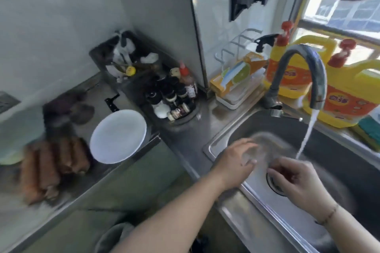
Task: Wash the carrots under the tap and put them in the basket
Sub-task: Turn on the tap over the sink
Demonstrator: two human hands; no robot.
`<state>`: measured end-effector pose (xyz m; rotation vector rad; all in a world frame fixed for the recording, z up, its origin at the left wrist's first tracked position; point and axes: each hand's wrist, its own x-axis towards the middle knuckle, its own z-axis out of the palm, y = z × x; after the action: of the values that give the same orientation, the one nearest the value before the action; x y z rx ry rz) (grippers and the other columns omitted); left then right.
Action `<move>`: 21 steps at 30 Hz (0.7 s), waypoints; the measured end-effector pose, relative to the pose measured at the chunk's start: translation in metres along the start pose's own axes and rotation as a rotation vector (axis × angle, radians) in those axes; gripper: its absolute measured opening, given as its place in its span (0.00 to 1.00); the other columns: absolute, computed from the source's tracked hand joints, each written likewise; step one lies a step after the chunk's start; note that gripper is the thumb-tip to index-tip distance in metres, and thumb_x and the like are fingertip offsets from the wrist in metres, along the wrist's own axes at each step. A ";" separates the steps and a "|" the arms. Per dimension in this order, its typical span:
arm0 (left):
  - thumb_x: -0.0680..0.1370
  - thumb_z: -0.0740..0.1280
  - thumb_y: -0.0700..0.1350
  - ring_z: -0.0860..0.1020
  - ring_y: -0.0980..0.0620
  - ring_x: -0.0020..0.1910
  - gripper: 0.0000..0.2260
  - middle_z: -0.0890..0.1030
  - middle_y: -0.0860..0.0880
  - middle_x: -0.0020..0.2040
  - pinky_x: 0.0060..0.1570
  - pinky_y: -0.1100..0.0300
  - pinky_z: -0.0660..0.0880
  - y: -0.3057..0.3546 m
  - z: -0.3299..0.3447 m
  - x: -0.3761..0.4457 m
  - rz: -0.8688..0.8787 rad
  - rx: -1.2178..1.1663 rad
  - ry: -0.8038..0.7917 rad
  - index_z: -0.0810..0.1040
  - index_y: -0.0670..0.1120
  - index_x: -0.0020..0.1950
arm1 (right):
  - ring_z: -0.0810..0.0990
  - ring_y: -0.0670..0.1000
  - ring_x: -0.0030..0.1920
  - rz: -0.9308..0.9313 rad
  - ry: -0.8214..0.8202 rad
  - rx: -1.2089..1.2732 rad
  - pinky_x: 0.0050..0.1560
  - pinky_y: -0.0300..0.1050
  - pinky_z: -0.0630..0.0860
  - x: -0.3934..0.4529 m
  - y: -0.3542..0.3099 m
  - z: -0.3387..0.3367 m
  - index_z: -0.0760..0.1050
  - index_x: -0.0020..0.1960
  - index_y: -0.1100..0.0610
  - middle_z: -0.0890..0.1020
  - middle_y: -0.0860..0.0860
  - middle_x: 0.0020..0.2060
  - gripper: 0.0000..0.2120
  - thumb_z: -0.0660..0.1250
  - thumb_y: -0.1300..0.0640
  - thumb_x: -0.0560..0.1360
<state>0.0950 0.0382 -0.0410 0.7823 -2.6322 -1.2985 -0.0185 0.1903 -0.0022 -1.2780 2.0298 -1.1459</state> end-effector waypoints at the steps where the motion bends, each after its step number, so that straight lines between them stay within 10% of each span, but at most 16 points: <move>1: 0.79 0.67 0.42 0.68 0.54 0.72 0.19 0.72 0.48 0.73 0.73 0.65 0.60 -0.012 -0.014 -0.014 -0.029 -0.030 0.065 0.76 0.44 0.70 | 0.73 0.42 0.26 -0.038 -0.037 -0.009 0.30 0.32 0.67 0.012 -0.014 0.018 0.75 0.35 0.44 0.76 0.42 0.27 0.08 0.67 0.52 0.72; 10: 0.77 0.67 0.44 0.79 0.54 0.53 0.12 0.80 0.52 0.58 0.56 0.62 0.75 -0.138 -0.174 -0.169 -0.326 -0.048 0.631 0.81 0.47 0.59 | 0.76 0.43 0.29 -0.178 -0.392 -0.001 0.32 0.39 0.73 0.106 -0.130 0.239 0.79 0.42 0.40 0.81 0.44 0.30 0.16 0.70 0.62 0.75; 17: 0.78 0.68 0.38 0.79 0.60 0.44 0.08 0.80 0.58 0.48 0.49 0.66 0.76 -0.220 -0.256 -0.269 -0.588 -0.077 0.878 0.82 0.47 0.54 | 0.82 0.54 0.45 -0.241 -0.556 -0.136 0.48 0.50 0.79 0.133 -0.231 0.397 0.76 0.54 0.46 0.83 0.46 0.42 0.07 0.67 0.48 0.77; 21: 0.78 0.68 0.38 0.79 0.61 0.46 0.08 0.81 0.55 0.49 0.48 0.72 0.73 -0.258 -0.280 -0.287 -0.615 -0.134 0.925 0.83 0.49 0.53 | 0.81 0.58 0.49 -0.277 -0.563 -0.312 0.50 0.55 0.79 0.159 -0.260 0.457 0.61 0.75 0.47 0.82 0.55 0.53 0.25 0.60 0.46 0.79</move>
<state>0.5331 -0.1504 -0.0247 1.7233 -1.6031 -0.8412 0.3785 -0.1890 -0.0213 -1.8337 1.6740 -0.4862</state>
